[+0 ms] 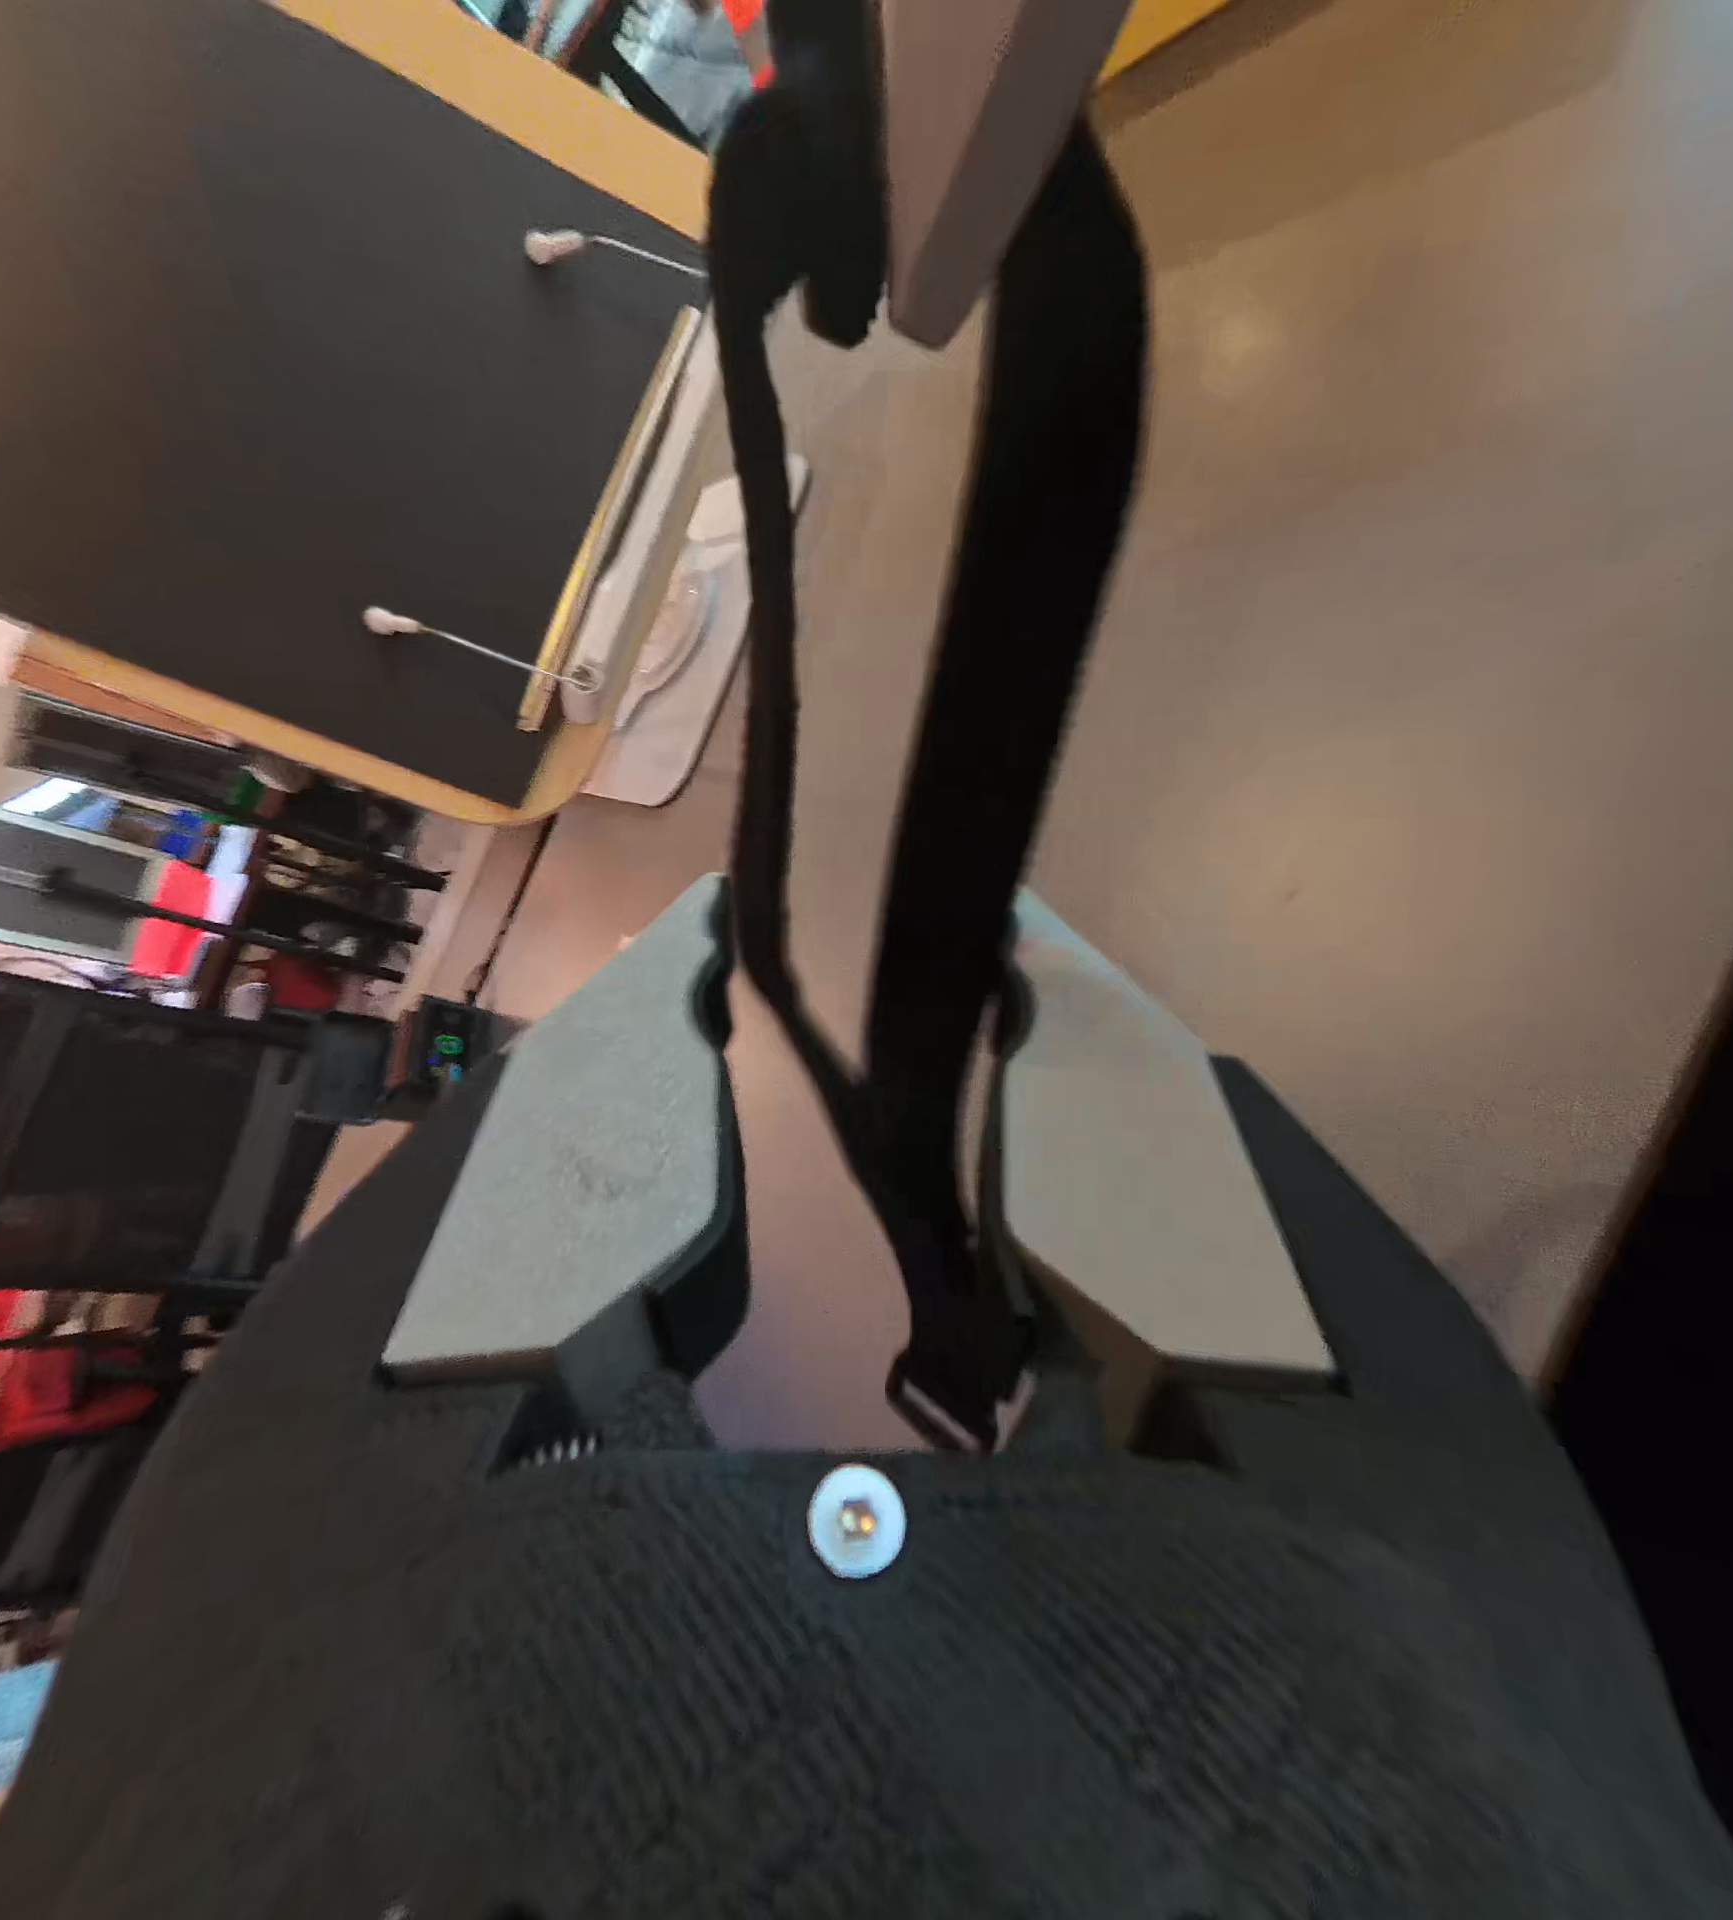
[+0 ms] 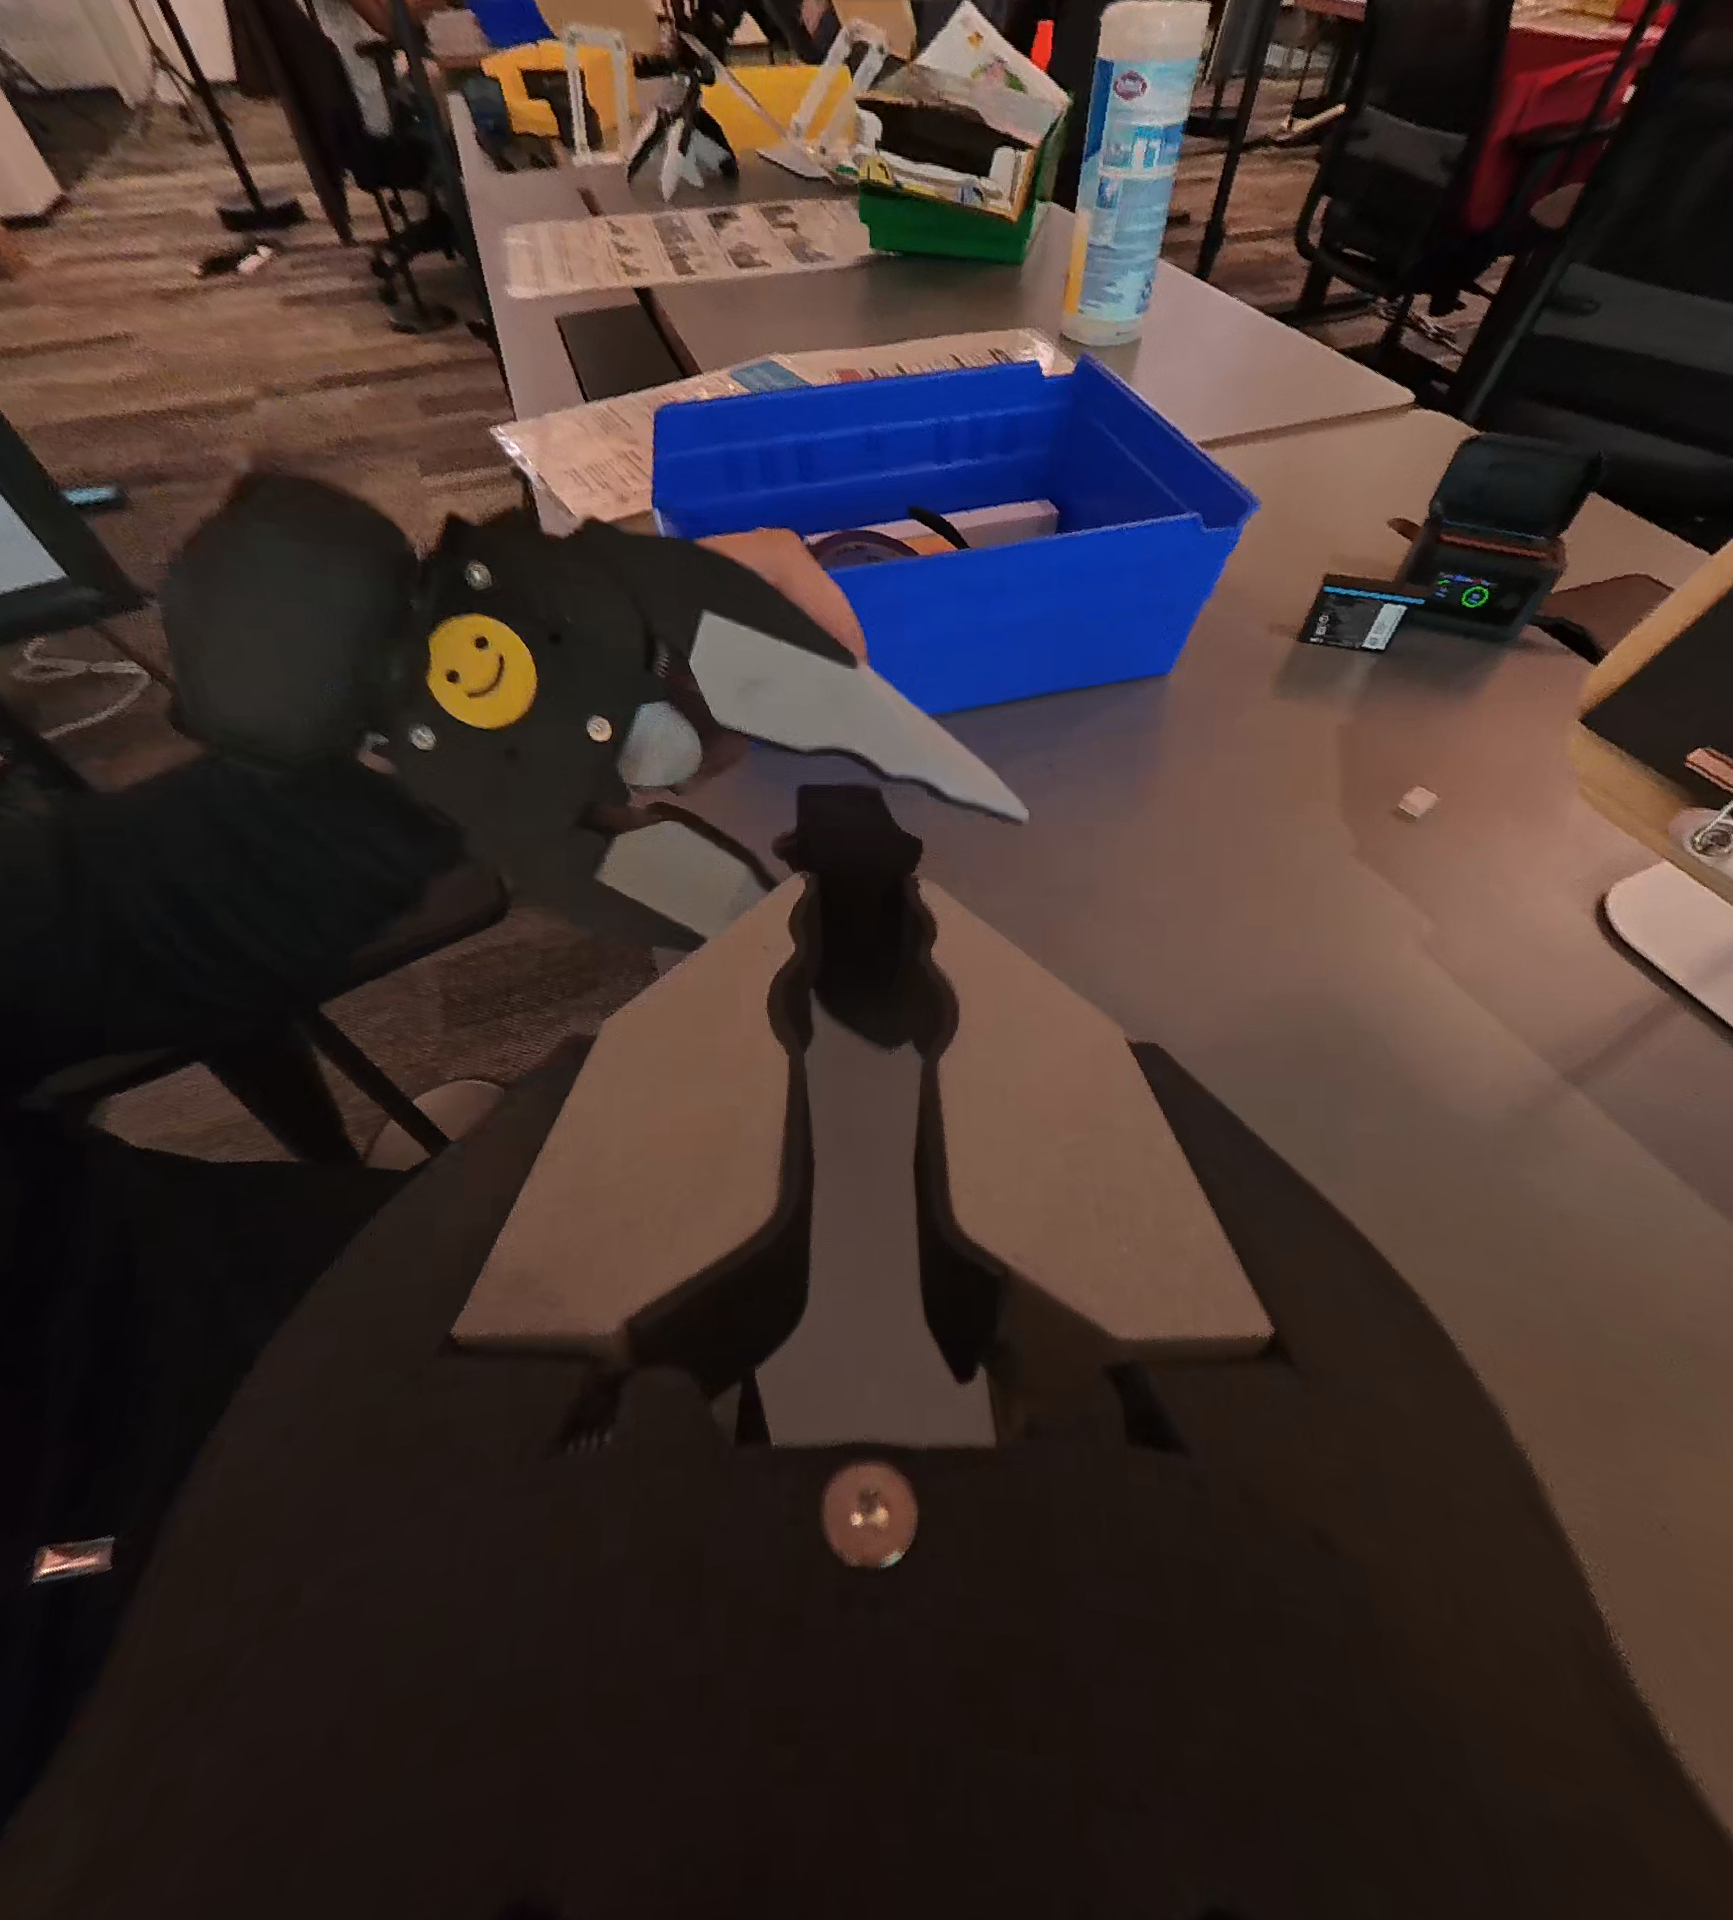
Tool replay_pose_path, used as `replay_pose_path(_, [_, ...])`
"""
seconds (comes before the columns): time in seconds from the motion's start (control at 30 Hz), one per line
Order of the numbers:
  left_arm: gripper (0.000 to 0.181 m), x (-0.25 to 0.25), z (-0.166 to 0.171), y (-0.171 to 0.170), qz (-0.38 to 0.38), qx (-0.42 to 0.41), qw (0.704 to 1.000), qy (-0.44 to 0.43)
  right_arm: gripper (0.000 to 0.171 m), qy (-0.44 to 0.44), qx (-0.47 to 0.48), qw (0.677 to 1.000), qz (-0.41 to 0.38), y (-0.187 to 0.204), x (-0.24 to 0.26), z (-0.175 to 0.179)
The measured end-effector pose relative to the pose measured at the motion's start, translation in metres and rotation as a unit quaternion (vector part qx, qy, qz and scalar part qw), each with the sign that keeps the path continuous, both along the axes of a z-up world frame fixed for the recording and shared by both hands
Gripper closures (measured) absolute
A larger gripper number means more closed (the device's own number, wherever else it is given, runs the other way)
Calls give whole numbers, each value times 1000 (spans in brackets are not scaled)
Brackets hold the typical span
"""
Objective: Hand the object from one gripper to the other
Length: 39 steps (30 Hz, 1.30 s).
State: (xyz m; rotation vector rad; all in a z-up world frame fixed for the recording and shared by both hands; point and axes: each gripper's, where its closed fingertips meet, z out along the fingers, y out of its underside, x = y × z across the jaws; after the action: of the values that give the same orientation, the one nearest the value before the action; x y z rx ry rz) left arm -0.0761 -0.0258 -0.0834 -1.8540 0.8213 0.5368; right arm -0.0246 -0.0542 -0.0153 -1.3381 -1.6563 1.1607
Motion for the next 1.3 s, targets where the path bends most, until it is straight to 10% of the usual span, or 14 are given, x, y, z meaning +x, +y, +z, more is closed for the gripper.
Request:
replay_pose_path(0.2, [168, 9, 34, -9, -52, 31, 993, -100, 141, 9, 7, 1000, 8, 9, 10, 6])
replay_pose_path(0.4, [169, 29, 88, -36, -193, 22, 884, -426, 103, 113, 5, 993, 25, 13, 29, 46])
replay_pose_path(0.7, [169, 91, 67, -56, -302, -105, 821, -473, 89, 112, -63, 981, 148, -39, 17, 39])
replay_pose_path(0.8, [168, 113, 60, -67, -344, -153, 787, -488, 102, 129, -52, 974, 177, -54, 13, 37])
replay_pose_path(0.9, [168, 125, 54, -71, -362, -182, 766, -499, 155, 144, -61, 958, 242, -72, 22, 39])
replay_pose_path(1.0, [163, 120, 51, -64, -340, -169, 785, -490, 162, 143, -38, 967, 208, -60, 17, 38])
replay_pose_path(1.17, [122, 62, 34, -32, -178, -83, 912, -359, 171, 182, 1, 981, 59, -3, 16, 55])
replay_pose_path(1.3, [120, 47, 49, -35, -154, -37, 929, -335, 171, 167, 72, 983, -16, 23, 16, 50])
